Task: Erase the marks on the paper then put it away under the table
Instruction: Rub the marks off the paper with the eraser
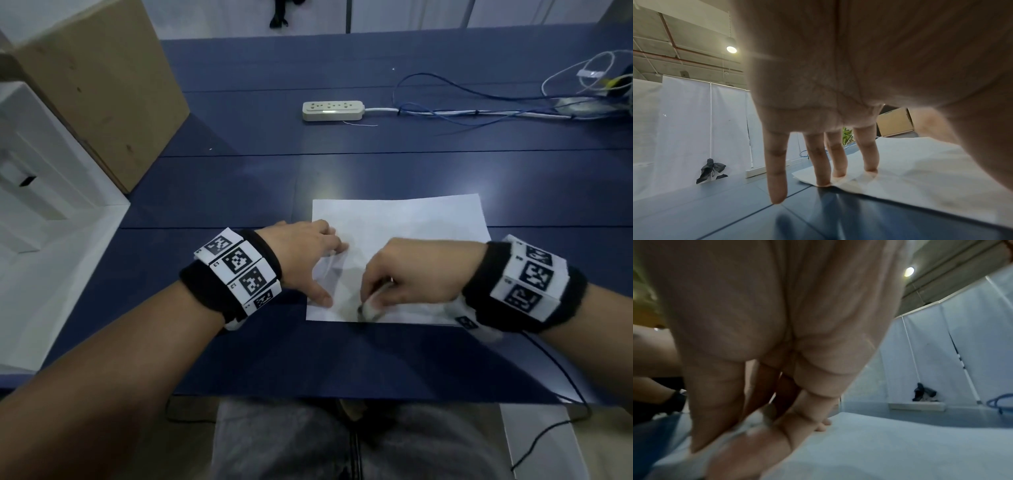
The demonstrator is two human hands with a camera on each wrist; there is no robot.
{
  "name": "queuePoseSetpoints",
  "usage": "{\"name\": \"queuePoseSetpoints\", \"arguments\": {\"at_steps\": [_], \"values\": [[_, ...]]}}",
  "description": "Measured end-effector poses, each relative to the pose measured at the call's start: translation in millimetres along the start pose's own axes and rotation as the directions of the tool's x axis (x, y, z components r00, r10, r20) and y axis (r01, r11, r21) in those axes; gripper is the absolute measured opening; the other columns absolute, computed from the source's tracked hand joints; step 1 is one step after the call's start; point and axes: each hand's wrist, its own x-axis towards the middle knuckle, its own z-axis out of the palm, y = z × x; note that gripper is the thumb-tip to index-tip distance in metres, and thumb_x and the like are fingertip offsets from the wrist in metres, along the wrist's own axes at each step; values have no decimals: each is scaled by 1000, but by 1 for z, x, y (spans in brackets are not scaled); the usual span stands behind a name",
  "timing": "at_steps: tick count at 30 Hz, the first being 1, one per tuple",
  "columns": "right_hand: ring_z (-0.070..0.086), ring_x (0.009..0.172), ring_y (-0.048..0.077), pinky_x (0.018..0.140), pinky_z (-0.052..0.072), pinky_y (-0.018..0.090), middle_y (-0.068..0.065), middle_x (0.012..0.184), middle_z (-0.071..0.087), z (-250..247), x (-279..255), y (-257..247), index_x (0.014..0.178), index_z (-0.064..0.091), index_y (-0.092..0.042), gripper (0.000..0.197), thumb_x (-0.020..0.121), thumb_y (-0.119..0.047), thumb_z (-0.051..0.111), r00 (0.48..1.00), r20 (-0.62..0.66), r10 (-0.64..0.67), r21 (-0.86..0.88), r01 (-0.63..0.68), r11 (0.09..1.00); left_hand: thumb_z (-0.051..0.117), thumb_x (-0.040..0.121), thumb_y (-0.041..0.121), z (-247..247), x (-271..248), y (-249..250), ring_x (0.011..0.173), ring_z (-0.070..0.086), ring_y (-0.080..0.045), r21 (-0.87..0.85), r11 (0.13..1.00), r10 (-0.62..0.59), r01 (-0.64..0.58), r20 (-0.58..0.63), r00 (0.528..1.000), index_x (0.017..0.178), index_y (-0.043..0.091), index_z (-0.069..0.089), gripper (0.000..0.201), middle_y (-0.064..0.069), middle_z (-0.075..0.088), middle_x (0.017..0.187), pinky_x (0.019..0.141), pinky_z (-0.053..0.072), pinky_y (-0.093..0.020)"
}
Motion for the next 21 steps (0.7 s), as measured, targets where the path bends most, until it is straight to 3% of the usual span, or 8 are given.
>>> {"name": "queuePoseSetpoints", "arguments": {"at_steps": [4, 6, 10, 13, 16, 21], "values": [[65, 81, 15, 81, 54, 35, -5, 90, 75, -22, 11, 21, 98, 75, -21, 25, 91, -40, 60, 970, -219, 106, -98, -130, 987, 71, 69, 70, -2, -1, 1, 135, 36, -16, -2, 1000, 0, 0, 2, 1000, 150, 37, 27, 98, 9, 28, 149, 103, 39, -47], [66, 82, 14, 79, 54, 34, -7, 88, 75, -20, 7, 20, 97, 75, -23, 22, 90, -39, 61, 976, -196, 94, -93, -114, 989, 71, 68, 70, -4, 0, 1, 134, 37, -16, -1, 1000, -1, 1, 0, 1000, 150, 36, 28, 98, 9, 29, 148, 102, 39, -47], [65, 81, 4, 78, 53, 23, -12, 91, 74, 1, -7, -3, 103, 74, -27, 19, 90, -37, 65, 1000, -1, 3, 4, -3, 1000, 71, 62, 76, 0, -1, 2, 132, 38, -13, -4, 1000, -2, 2, -7, 1000, 149, 35, 29, 104, 10, 31, 145, 99, 42, -46], [66, 84, 12, 81, 53, 31, -8, 91, 75, -8, 0, 11, 100, 74, -24, 18, 91, -33, 62, 987, -148, 61, -91, -75, 993, 72, 62, 75, -1, -2, 4, 133, 37, -13, -9, 1000, -7, 7, -7, 1000, 149, 35, 29, 105, 11, 31, 146, 100, 42, -47], [65, 81, 13, 79, 55, 36, -8, 86, 74, -16, 1, 22, 95, 73, -24, 21, 91, -41, 62, 965, -234, 114, -107, -142, 984, 73, 61, 75, -5, -1, 5, 132, 39, -15, 13, 1000, -12, 12, -2, 1000, 149, 35, 29, 106, 10, 32, 145, 100, 43, -48], [64, 79, 7, 77, 54, 28, -9, 89, 73, 0, -12, -7, 99, 73, -26, 25, 87, -43, 60, 1000, -18, -2, -16, 1, 1000, 72, 56, 79, -1, 1, 3, 126, 44, -15, 7, 1000, -12, 12, -17, 1000, 145, 34, 34, 107, 11, 37, 138, 96, 44, -44]]}}
